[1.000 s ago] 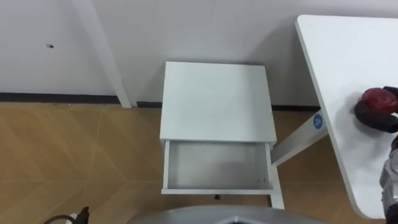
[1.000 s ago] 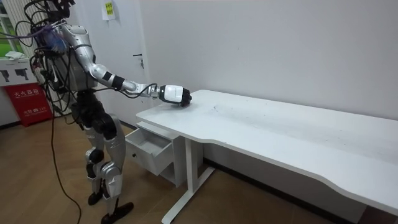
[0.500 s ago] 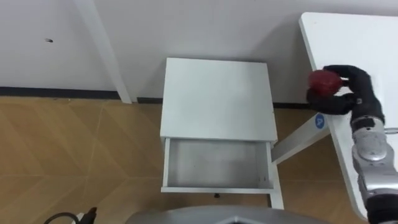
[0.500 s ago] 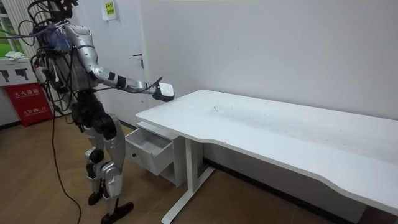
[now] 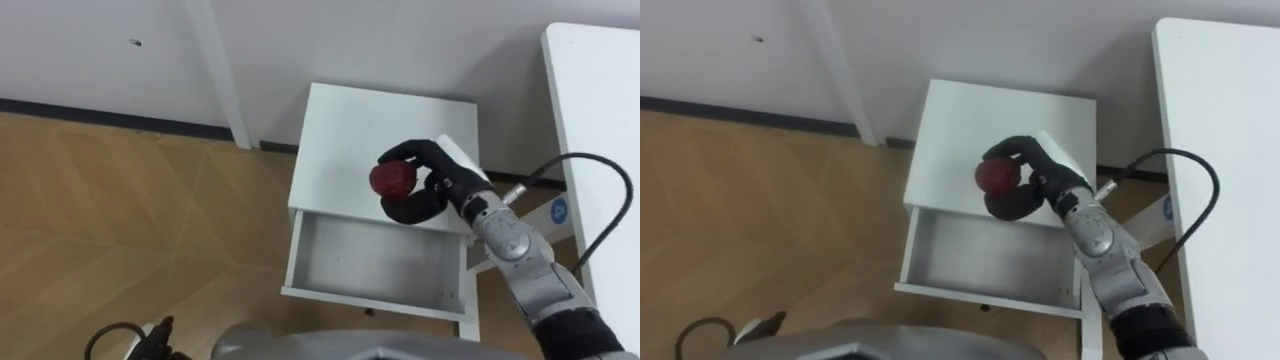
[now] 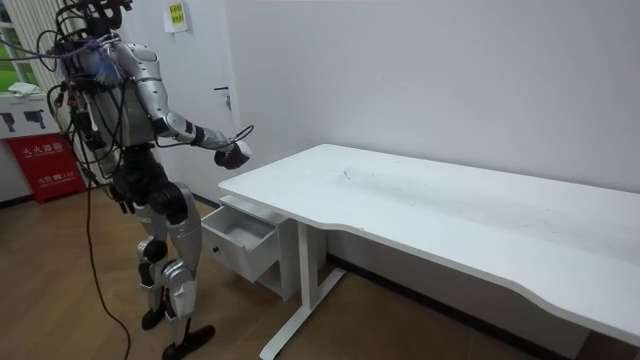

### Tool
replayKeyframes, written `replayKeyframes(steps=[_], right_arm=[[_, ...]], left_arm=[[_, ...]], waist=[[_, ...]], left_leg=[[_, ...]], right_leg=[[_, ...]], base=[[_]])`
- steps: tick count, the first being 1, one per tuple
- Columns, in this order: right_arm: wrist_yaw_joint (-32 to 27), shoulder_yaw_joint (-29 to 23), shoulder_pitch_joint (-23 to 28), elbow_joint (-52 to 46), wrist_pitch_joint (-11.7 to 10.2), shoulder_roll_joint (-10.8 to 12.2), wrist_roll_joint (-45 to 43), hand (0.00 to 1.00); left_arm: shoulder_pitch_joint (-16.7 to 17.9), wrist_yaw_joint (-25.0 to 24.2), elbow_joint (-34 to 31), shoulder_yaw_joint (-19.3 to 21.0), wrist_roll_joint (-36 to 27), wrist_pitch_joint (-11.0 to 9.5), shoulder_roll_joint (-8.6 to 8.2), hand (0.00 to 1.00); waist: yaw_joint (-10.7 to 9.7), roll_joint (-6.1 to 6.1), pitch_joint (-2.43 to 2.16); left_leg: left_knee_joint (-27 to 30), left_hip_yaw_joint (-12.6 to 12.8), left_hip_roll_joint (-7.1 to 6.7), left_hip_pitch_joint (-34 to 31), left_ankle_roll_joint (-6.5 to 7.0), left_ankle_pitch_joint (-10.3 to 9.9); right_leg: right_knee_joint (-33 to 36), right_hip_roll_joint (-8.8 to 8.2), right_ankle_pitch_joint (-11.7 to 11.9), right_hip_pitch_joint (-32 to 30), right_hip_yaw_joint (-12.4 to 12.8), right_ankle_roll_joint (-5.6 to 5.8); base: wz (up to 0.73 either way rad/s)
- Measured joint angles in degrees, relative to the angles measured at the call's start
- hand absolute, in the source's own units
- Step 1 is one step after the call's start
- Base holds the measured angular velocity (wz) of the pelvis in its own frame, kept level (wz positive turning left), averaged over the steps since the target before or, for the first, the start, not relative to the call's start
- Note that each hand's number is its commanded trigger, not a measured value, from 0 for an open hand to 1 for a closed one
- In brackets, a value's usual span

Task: Put apple and close drawer

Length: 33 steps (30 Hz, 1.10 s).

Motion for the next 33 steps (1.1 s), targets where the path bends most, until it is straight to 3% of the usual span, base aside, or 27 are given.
replayKeyframes(steps=[11, 12, 13, 14, 20, 33], right_arm=[[2.3, 1.3, 2.5, -0.2, 1.2, 1.1, -0.5, 1.0], [2.6, 1.3, 2.5, 0.0, 1.2, 1.1, -0.5, 0.91], [2.6, 1.4, 2.5, 0.2, 1.2, 1.1, -0.5, 0.56], [2.6, 1.8, 2.5, 0.8, 1.2, 1.1, -0.5, 0.0], [2.6, 3.0, 2.6, 4.8, 2.3, 1.2, -0.5, 0.0], [1.9, 2.8, 3.8, 6.9, 2.4, 1.3, -0.6, 0.0]], left_arm=[[-0.8, 0.0, -0.2, -1.4, 0.1, 0.7, -0.63, 0.0], [-0.8, 0.0, -0.2, -2.1, 0.1, 0.7, -0.62, 0.0], [-0.9, 0.0, -0.2, -2.4, 0.1, 0.7, -0.62, 0.0], [-1.0, 0.0, -0.2, -2.8, 0.0, 0.7, -0.56, 0.0], [-1.2, 0.0, -0.2, -3.0, 0.0, 0.8, -0.51, 0.0], [-0.9, 0.8, -0.1, -3.4, 0.2, 0.8, -0.48, 0.0]], waist=[[0.4, 0.22, 0.04], [0.3, 0.22, 0.04], [0.3, 0.22, 0.04], [0.2, 0.18, 0.04], [0.3, 0.02, 0.12], [0.3, -0.52, 0.02]], left_leg=[[0.7, -1.0, -0.04, -0.4, 0.02, 0.0], [0.8, -1.0, -0.04, -0.4, 0.02, 0.0], [0.8, -1.1, -0.04, -0.4, 0.03, 0.0], [0.8, -1.2, -0.04, -0.4, 0.03, 0.0], [0.8, -1.5, -0.12, -0.5, 0.03, 0.0], [1.0, -2.5, -0.44, -0.4, 0.12, -0.1]], right_leg=[[0.1, 0.1, 0.0, 0.5, -0.2, -0.01], [0.1, 0.1, 0.0, 0.6, -0.3, -0.01], [0.0, 0.1, 0.0, 0.6, -0.3, -0.01], [0.0, 0.1, 0.0, 0.7, -0.4, -0.01], [-0.1, 0.1, 0.0, 0.8, -0.8, -0.01], [-0.1, -0.08, 0.0, 1.4, -1.3, 0.01]], base=[[0.03], [0.0], [0.0], [0.04], [0.02], [0.02]])
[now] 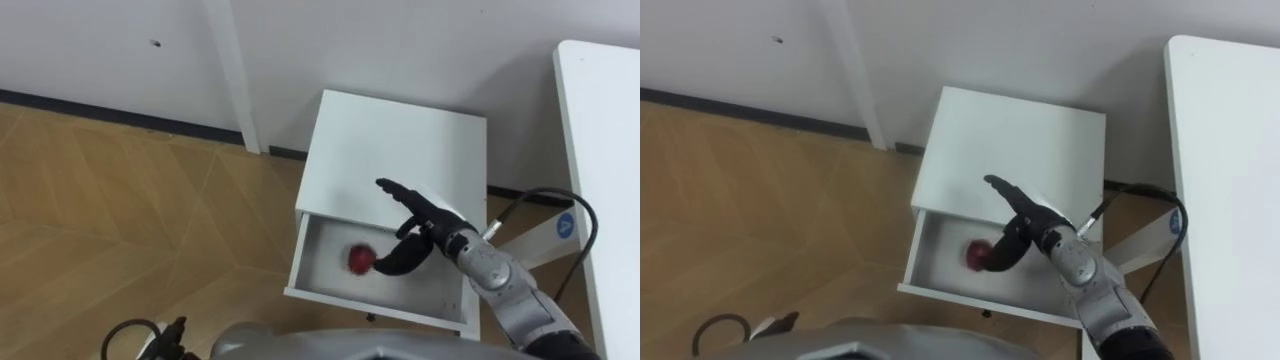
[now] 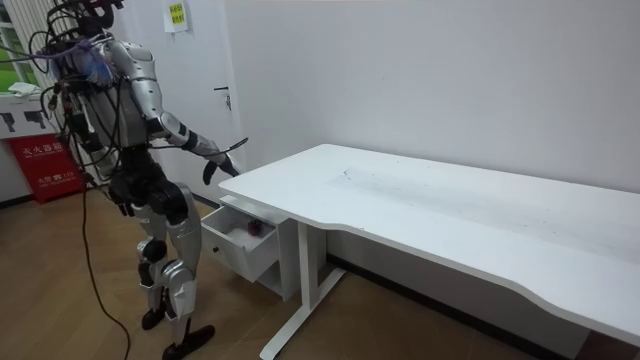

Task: Put apple and close drawer

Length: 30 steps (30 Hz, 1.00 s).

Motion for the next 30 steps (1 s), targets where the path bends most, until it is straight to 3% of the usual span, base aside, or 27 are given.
replayKeyframes(steps=[7, 12, 16, 23, 30], right_arm=[[-0.5, -0.2, 0.7, 3.8, 0.0, 0.8, -0.2, 0.0], [-2.0, -5.8, 0.5, 11.8, -1.3, 2.0, 0.3, 0.0], [-3.6, -8.9, 0.6, 18.8, -1.9, 3.3, 2.9, 0.0], [-5.7, -12.7, 0.6, 29.7, -4.3, 3.6, 13.0, 0.0], [-8.7, -16.4, 2.2, 38.8, -4.4, 3.4, 16.8, 0.0]], left_arm=[[1.0, 0.0, -1.6, 1.7, 1.0, 0.0, 0.04, 0.0], [1.2, 0.1, -1.6, 2.8, 1.0, -0.3, 0.04, 0.0], [1.2, 0.8, 0.3, 2.9, 1.0, -0.7, -0.04, 0.0], [3.0, 2.1, 0.3, 5.4, 1.0, -1.3, -0.36, 0.0], [3.5, 2.1, 0.3, 6.8, 0.9, -1.0, -0.39, 0.0]], waist=[[-0.1, -0.55, -0.28], [-0.6, -0.63, -0.28], [-1.4, -0.6, -0.02], [-2.8, -0.21, -0.2], [-3.4, 0.87, -0.56]], left_leg=[[0.5, -0.2, -0.13, -0.4, 0.11, 0.0], [0.6, -0.1, -0.14, 0.1, 0.19, -0.1], [-0.1, 0.0, -0.14, 0.7, 0.25, -0.2], [0.4, 0.2, -0.27, 0.6, 0.3, -0.2], [-0.3, 0.3, -0.52, 1.5, 0.35, -0.2]], right_leg=[[0.0, -0.13, 0.0, -0.6, -0.2, 0.05], [0.0, -0.19, 0.0, 0.2, -0.2, 0.07], [-0.1, -0.19, -0.1, 0.5, -0.3, 0.15], [-1.0, -0.25, 0.0, 0.6, 0.3, 0.28], [-1.0, -0.45, -0.1, 1.1, 0.5, 0.4]], base=[[0.01], [0.0], [-0.02], [0.0], [0.0]])
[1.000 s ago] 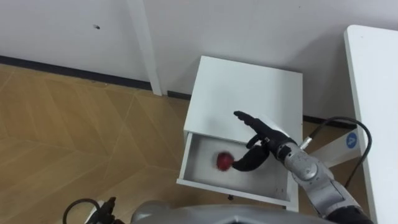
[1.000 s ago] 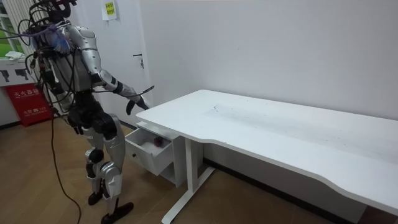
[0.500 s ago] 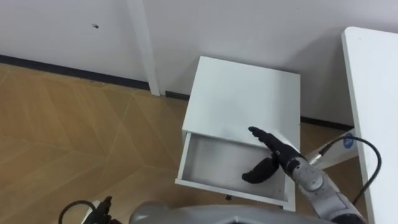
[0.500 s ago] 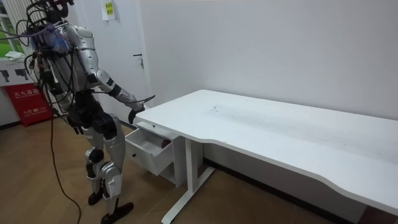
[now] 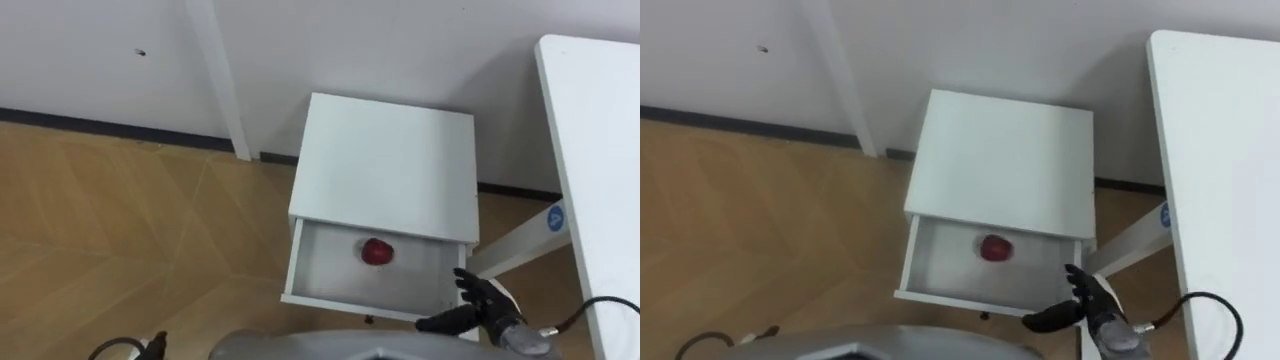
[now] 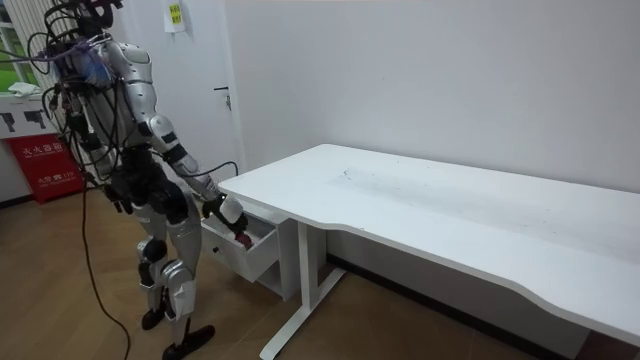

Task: Put apple and close drawer

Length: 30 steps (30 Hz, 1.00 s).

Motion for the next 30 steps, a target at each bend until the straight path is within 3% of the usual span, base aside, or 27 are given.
replayKeyframes(steps=[2, 4, 7, 9, 10, 11, 12, 13, 14, 15, 16, 17, 18, 19, 20, 21, 22, 23, 24, 26, 28, 30], right_arm=[[-1.3, -1.0, 0.4, 1.8, 0.1, 0.2, 0.4, 0.0], [-2.2, -2.3, 0.7, 3.5, 0.3, 0.3, 1.6, 0.0], [-3.8, -6.5, 1.4, 5.5, 0.8, 0.2, 1.1, 0.0], [-5.3, -9.4, 1.8, 7.0, 2.6, -0.5, -0.2, 0.0], [-5.8, -9.8, 1.8, 7.0, 2.9, -0.7, -0.6, 0.0], [-6.3, -10.7, 2.0, 7.2, 3.5, -0.7, -1.3, 0.0], [-6.3, -10.7, 2.0, 8.3, 4.4, -0.7, -1.4, 0.0], [-6.3, -10.7, 1.8, 8.7, 4.9, -0.7, -1.3, 0.0], [-6.4, -10.7, 1.9, 8.9, 5.1, -0.7, -1.4, 0.0], [-6.2, -10.7, 1.4, 8.9, 5.1, -0.3, -1.5, 0.0], [-6.1, -10.6, 1.1, 8.9, 5.0, -0.2, -1.5, 0.0], [-6.1, -10.2, 0.8, 9.0, 4.4, -0.3, -0.9, 0.0], [-6.4, -8.9, 1.4, 9.6, 3.6, -0.5, -0.6, 0.0], [-6.6, -7.6, 1.7, 10.4, 3.5, -0.6, -0.2, 0.0], [-6.6, -5.1, 2.3, 11.5, 3.8, -0.2, 0.6, 0.0], [-6.4, -3.2, 2.0, 12.0, 3.8, -0.1, 1.3, 0.0], [-6.3, -3.2, 1.9, 12.3, 3.8, 0.0, 1.4, 0.0], [-6.2, -4.0, 2.0, 12.6, 4.0, -0.8, 1.7, 0.0], [-6.5, -4.0, 1.8, 12.3, 3.9, -2.2, 1.7, 0.0], [-7.0, -4.0, 1.7, 11.2, 3.8, -3.0, 2.4, 0.0], [-7.0, -3.9, 1.5, 10.9, 4.3, -2.9, 3.1, 0.0], [-6.9, -3.8, 1.8, 11.1, 5.5, -2.8, 3.2, 0.0]], left_arm=[[0.0, 0.0, 0.1, 1.2, 0.0, 0.4, -0.25, 0.0], [-0.4, 0.0, 0.7, 1.9, 0.0, 0.6, -0.59, 0.0], [-0.3, -0.1, 1.4, 2.2, 0.0, 0.7, -1.62, 0.0], [-1.0, -0.2, 2.9, 2.1, -0.1, 0.7, -1.76, 0.0], [-1.4, -0.2, 3.3, 1.9, -0.4, 0.7, -1.76, 0.0], [-2.7, -0.2, 4.2, 1.8, -1.3, 0.7, -1.37, 0.0], [-3.6, -0.2, 4.6, 1.7, -1.4, 0.6, -0.72, 0.0], [-3.9, -0.2, 4.6, 1.7, -1.2, 0.6, -0.43, 0.0], [-4.6, -0.2, 5.2, 1.6, -1.3, 0.4, 0.15, 0.0], [-5.5, -0.1, 6.2, 1.6, -1.6, 0.1, 1.41, 0.0], [-6.0, -0.1, 7.0, 1.7, -2.3, 0.2, 1.94, 0.0], [-6.9, -0.1, 8.1, 1.6, -4.2, 1.0, 2.31, 0.0], [-7.5, -0.1, 8.9, 1.5, -6.7, 2.2, 2.29, 0.0], [-7.8, -0.1, 8.7, 1.1, -7.3, 2.9, 2.33, 0.0], [-8.1, -0.1, 7.9, 0.1, -7.9, 3.6, 2.98, 0.0], [-8.2, 0.1, 7.1, -0.8, -7.9, 4.2, 3.76, 0.0], [-8.2, 0.3, 7.0, -0.6, -7.7, 4.5, 4.07, 0.0], [-7.8, 0.9, 6.4, -0.3, -7.5, 5.5, 3.25, 0.0], [-6.3, 0.9, 5.5, -0.3, -7.7, 6.2, 1.64, 0.0], [-4.4, 0.9, 4.7, -0.3, -8.2, 6.9, 0.81, 0.0], [-2.2, 1.7, 4.6, 0.1, -8.1, 7.0, 1.14, 0.0], [0.9, 2.4, 4.5, 1.5, -8.2, 6.8, 1.34, 0.0]], waist=[[-0.2, 0.44, 0.18], [-0.4, 0.33, -0.05], [-2.1, 1.04, -0.14], [-3.2, 1.37, -0.26], [-3.4, 1.79, 0.01], [-3.6, 2.23, 0.12], [-3.2, 2.57, 0.07], [-3.3, 2.99, 0.09], [-3.5, 4.64, 0.29], [-3.5, 4.68, 0.49], [-3.6, 4.89, 0.46], [-4.4, 6.07, 0.64], [-4.8, 7.93, 0.69], [-5.0, 9.02, 0.73], [-5.5, 10.92, 0.87], [-6.7, 8.81, 2.15], [-7.1, 7.3, 2.45], [-7.5, 5.95, 2.42], [-7.5, 7.02, 1.45], [-7.3, 7.64, 1.19], [-7.1, 7.58, 1.19], [-7.0, 6.35, 0.96]], left_leg=[[0.0, 0.1, -0.04, 0.3, 0.01, 0.0], [0.1, 0.1, -0.24, 0.5, 0.2, -0.2], [3.3, 0.2, -1.02, -0.4, 1.16, -2.1], [4.6, 3.0, -2.81, -0.5, 2.79, -3.5], [5.0, 3.2, -3.15, -0.6, 3.07, -3.7], [5.7, 4.0, -3.59, -0.4, 3.98, -4.1], [6.4, 4.7, -3.64, -0.5, 4.89, -4.5], [6.9, 4.9, -3.24, -0.7, 5.39, -4.8], [8.2, 5.2, -2.29, -1.5, 6.34, -5.4], [9.4, 6.2, -1.51, -2.7, 7.35, -6.0], [10.7, 6.3, -1.0, -3.7, 7.7, -6.5], [12.4, 5.9, 0.9, -5.2, 8.57, -7.2], [12.7, 5.6, 3.7, -5.5, 8.75, -7.3], [12.7, 5.1, 5.33, -5.4, 8.71, -7.2], [14.3, 4.4, 6.32, -5.7, 7.87, -7.4], [18.4, 5.5, 4.92, -6.5, 8.65, -8.8], [21.1, 5.7, 4.74, -7.3, 8.89, -11.0], [26.4, 6.0, 4.37, -9.7, 10.94, -14.2], [27.7, 6.1, 4.39, -11.2, 11.49, -15.2], [26.8, 6.1, 4.4, -11.9, 11.1, -15.0], [24.7, 6.4, 3.87, -11.7, 9.84, -13.6], [19.9, 6.2, 1.85, -8.7, 7.78, -12.0]], right_leg=[[0.0, -0.03, -0.1, 0.5, 0.0, 0.14], [0.1, -0.41, -0.6, 0.5, 0.0, 0.31], [3.2, -2.26, -2.8, 0.3, -1.3, 1.27], [15.1, -5.63, -6.0, -4.1, -0.5, 2.52], [20.4, -6.46, -5.9, -6.8, 0.5, 2.55], [31.6, -7.82, -3.6, -13.1, 3.1, 2.19], [41.4, -8.65, 2.2, -19.7, 5.4, 1.37], [45.6, -8.65, 6.4, -22.9, 6.4, 1.06], [52.7, -8.06, 17.3, -29.4, 8.2, 1.83], [64.8, -6.38, 20.1, -39.0, 9.8, 1.16], [73.5, -5.58, 17.6, -44.0, 9.5, 0.71], [87.4, -3.73, 13.0, -52.8, 6.7, -0.64], [95.9, -1.78, 10.4, -59.8, 2.5, -1.47], [98.6, -1.01, 9.4, -62.9, 0.4, -1.59], [101.9, -0.39, 8.2, -67.6, -1.2, -0.45], [105.0, -2.17, 6.1, -71.1, 0.2, 0.92], [106.9, -3.24, 4.9, -72.6, 1.4, 1.1], [109.1, -4.42, 3.4, -73.6, 2.6, -0.16], [109.1, -4.05, 2.9, -72.0, 2.9, -0.93], [106.1, -4.6, 2.9, -66.3, 4.4, -0.6], [95.7, -5.88, 3.0, -57.7, 5.9, 0.19], [69.2, -6.53, 3.2, -40.0, 4.9, 1.28]], base=[[0.0], [0.04], [0.19], [0.05], [-0.04], [-0.11], [-0.22], [-0.4], [-0.6], [-0.64], [-0.66], [-0.4], [-0.25], [0.04], [0.32], [0.41], [0.45], [0.19], [0.08], [0.07], [0.17], [0.19]])
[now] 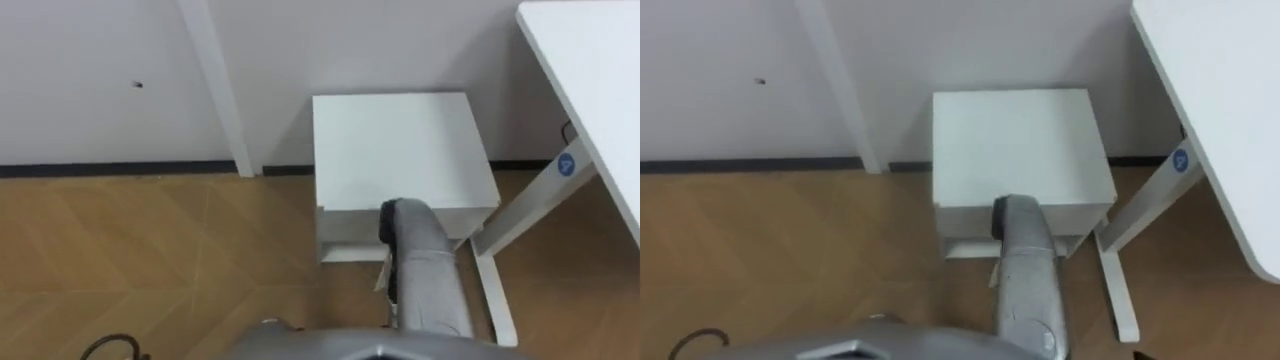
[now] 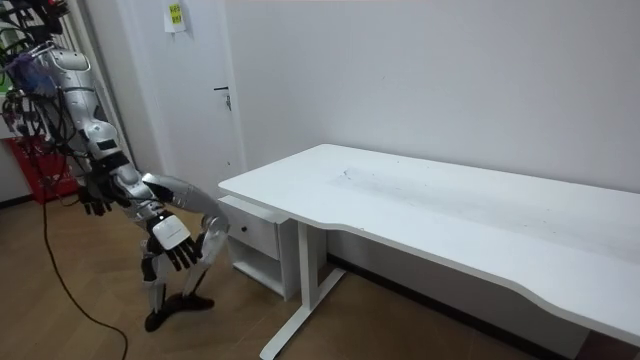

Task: Put apple and close drawer

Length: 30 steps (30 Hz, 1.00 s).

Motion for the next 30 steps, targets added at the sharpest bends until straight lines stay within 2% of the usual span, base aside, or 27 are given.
replayKeyframes(steps=[1, 2, 3, 4, 5, 6, 8, 9, 10, 13, 14, 15, 19, 22, 26, 30], right_arm=[[0.0, -0.1, 0.2, -0.1, 0.2, 0.0, 0.0, 0.0], [-0.2, -0.2, 0.4, -0.1, 0.4, 0.0, -0.3, 0.0], [-0.6, -0.2, 0.4, -0.1, 0.7, 0.2, -1.0, 0.0], [-0.6, -0.2, 0.3, 0.0, 0.7, 0.3, -1.3, 0.0], [-0.7, -0.1, 0.2, 0.0, 0.7, 0.4, -1.6, 0.0], [-0.7, -0.1, -0.4, 0.0, 0.7, 0.4, -1.7, 0.0], [-0.7, -0.1, -2.1, 0.0, 0.6, 0.6, -1.9, 0.0], [-0.7, -0.2, -2.9, 0.0, 0.4, 1.0, -1.8, 0.0], [-0.7, -0.1, -3.5, -0.1, 0.3, 1.2, -1.7, 0.0], [-0.4, -0.2, -4.9, -0.1, 0.1, 1.6, -1.4, 0.0], [-0.2, -0.1, -5.0, -0.2, 0.2, 1.9, -0.7, 0.0], [0.3, -0.1, -5.0, -0.3, 0.2, 2.2, 1.0, 0.0], [1.9, 0.0, -4.3, 1.0, 0.2, 2.6, 5.0, 0.0], [3.3, 0.0, -4.3, 1.9, 0.2, 2.6, 5.1, 0.0], [6.1, 0.1, -4.3, 3.7, 2.2, 2.7, 4.8, 0.0], [7.2, 0.1, -4.0, 5.0, 4.2, 2.7, 4.2, 0.0]], left_arm=[[0.5, 0.0, 0.0, 0.2, 0.2, 0.0, 0.0, 0.0], [0.7, 0.1, 0.0, 0.5, 0.2, 0.0, 0.01, 0.0], [0.5, 0.8, -0.1, 0.7, 0.2, 0.0, -0.02, 0.0], [0.4, 1.3, -0.3, 0.7, 0.1, 0.0, -0.07, 0.0], [-0.3, 2.2, -0.7, 0.8, 0.0, -0.1, -0.04, 0.0], [-1.1, 2.6, -0.9, 0.8, -0.5, -0.1, 0.11, 0.0], [-2.2, 2.9, -0.8, 0.9, -0.4, -0.1, 0.25, 0.0], [-2.4, 3.0, -0.7, 1.4, -0.4, -0.2, 0.32, 0.0], [-2.8, 3.1, -0.5, 1.4, -0.4, -0.3, 0.34, 0.0], [-4.0, 2.4, 1.2, 1.3, -0.4, -1.4, 0.03, 0.0], [-4.0, 2.0, 1.2, 1.3, -0.4, -1.3, -0.08, 0.0], [-4.0, 1.8, 0.9, 1.4, -0.3, -1.2, -0.4, 0.0], [-3.8, 0.6, 0.1, 1.4, -0.2, -1.4, -1.8, 0.0], [-3.5, 0.3, -0.1, 1.5, -0.2, -1.4, -1.85, 0.0], [-3.6, -0.6, -0.2, 1.8, 0.3, -1.3, -1.77, 0.0], [-3.6, -0.6, -0.1, 1.8, 1.6, -1.2, -1.77, 0.0]], waist=[[-0.1, -0.27, 0.01], [0.5, -1.14, -0.17], [1.6, -2.2, -0.67], [2.1, -3.21, -1.18], [3.3, -4.01, -1.04], [4.8, -5.09, -1.13], [6.0, -6.27, -1.28], [5.9, -7.05, -0.83], [6.0, -7.3, -0.69], [5.9, -7.4, -0.69], [6.0, -7.09, -0.76], [5.9, -6.65, -0.69], [5.9, -5.3, -0.57], [5.8, -4.48, -0.49], [5.7, -4.57, -0.42], [5.7, -4.95, -0.27]], left_leg=[[-1.4, -0.1, -0.53, 0.9, -0.85, 0.5], [-4.7, -0.1, -1.88, 2.3, -2.66, 1.6], [-8.3, -0.1, -3.16, 3.6, -4.04, 3.5], [-10.0, 0.0, -3.87, 4.1, -3.64, 4.5], [-12.7, 0.2, -4.93, 5.0, -2.43, 6.1], [-13.7, 0.1, -5.65, 5.4, -2.6, 6.4], [-13.8, -0.7, -5.85, 5.6, -2.65, 6.4], [-13.9, -2.0, -5.8, 6.1, -2.74, 6.4], [-14.1, -2.4, -5.64, 6.3, -2.76, 6.3], [-16.0, -3.2, -4.66, 8.0, -2.33, 6.6], [-16.6, -3.3, -4.35, 8.4, -1.6, 6.8], [-16.7, -3.5, -3.98, 8.4, -1.58, 6.9], [-17.2, -4.9, -3.83, 8.5, -2.21, 7.2], [-17.9, -5.1, -3.85, 8.5, -2.58, 7.5], [-18.3, -5.4, -3.84, 9.0, -2.79, 7.6], [-19.2, -5.4, -3.88, 9.5, -2.83, 7.6]], right_leg=[[-7.9, 0.29, -0.1, 4.9, -0.4, 0.11], [-22.2, 1.08, -0.4, 13.1, -1.1, 0.54], [-34.8, 2.27, -1.1, 19.2, -1.2, 1.14], [-40.0, 2.86, -1.5, 21.7, -1.1, 1.49], [-48.8, 3.68, -1.8, 25.7, -0.8, 1.7], [-55.9, 4.26, -1.1, 28.4, 0.0, 1.36], [-62.6, 5.07, -0.9, 31.4, 0.7, 1.13], [-65.1, 5.64, -0.7, 33.2, 0.4, 1.31], [-65.9, 6.05, -0.7, 34.0, 0.3, 1.24], [-67.7, 7.66, -0.4, 35.9, 0.1, 0.26], [-68.4, 8.19, -0.5, 36.7, 0.0, -0.1], [-68.4, 8.51, -0.6, 36.7, -0.6, -0.28], [-69.2, 8.98, -1.0, 36.7, -1.1, -0.86], [-69.2, 9.02, -1.1, 36.8, -1.4, -1.09], [-69.3, 8.99, -1.4, 37.2, -2.5, -1.5], [-69.1, 9.11, -1.4, 37.7, -2.5, -1.53]], base=[[0.17], [0.05], [-0.03], [-0.12], [-0.27], [-0.36], [-0.36], [-0.17], [0.0], [0.04], [0.04], [0.11], [0.19], [0.03], [0.04], [0.0]])
